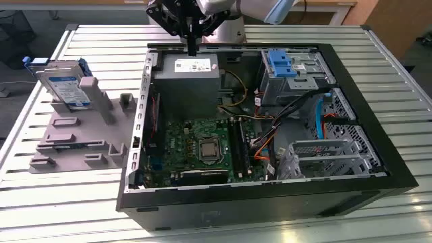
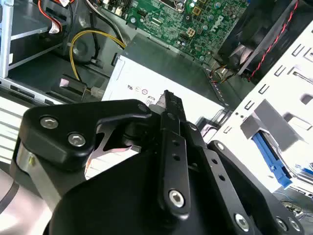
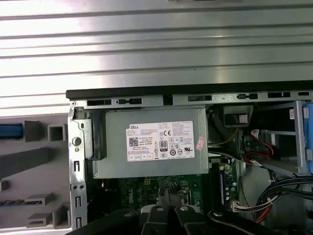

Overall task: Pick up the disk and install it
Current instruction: 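Reach for the disk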

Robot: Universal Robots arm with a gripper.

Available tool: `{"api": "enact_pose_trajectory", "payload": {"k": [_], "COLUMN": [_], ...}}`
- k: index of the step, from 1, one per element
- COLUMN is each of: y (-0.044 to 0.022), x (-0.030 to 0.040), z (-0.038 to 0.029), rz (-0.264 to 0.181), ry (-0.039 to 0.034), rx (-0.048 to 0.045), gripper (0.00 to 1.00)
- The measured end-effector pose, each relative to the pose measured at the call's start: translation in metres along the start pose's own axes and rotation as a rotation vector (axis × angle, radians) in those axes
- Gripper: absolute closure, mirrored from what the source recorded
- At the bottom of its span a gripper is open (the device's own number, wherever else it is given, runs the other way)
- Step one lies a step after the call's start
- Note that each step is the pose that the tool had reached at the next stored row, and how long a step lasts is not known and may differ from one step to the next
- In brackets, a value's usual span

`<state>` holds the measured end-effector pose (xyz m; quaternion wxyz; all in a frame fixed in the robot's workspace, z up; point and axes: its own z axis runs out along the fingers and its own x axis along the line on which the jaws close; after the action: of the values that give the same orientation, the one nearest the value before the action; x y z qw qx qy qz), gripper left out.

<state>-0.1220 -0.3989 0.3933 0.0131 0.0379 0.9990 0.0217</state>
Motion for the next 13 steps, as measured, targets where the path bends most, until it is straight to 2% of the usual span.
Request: {"api": "enact_pose_trajectory", "payload": {"k": [5,13], "y": [0.0000,-0.0003], "x": [0.0001,0.0048], "z": [0.0000,0.0000], "rz": [0.000,0.000], "ry": [0.0000,0.0002], "rx": [-0.0001,-0.0001], "gripper": [0.89,0.89]}}
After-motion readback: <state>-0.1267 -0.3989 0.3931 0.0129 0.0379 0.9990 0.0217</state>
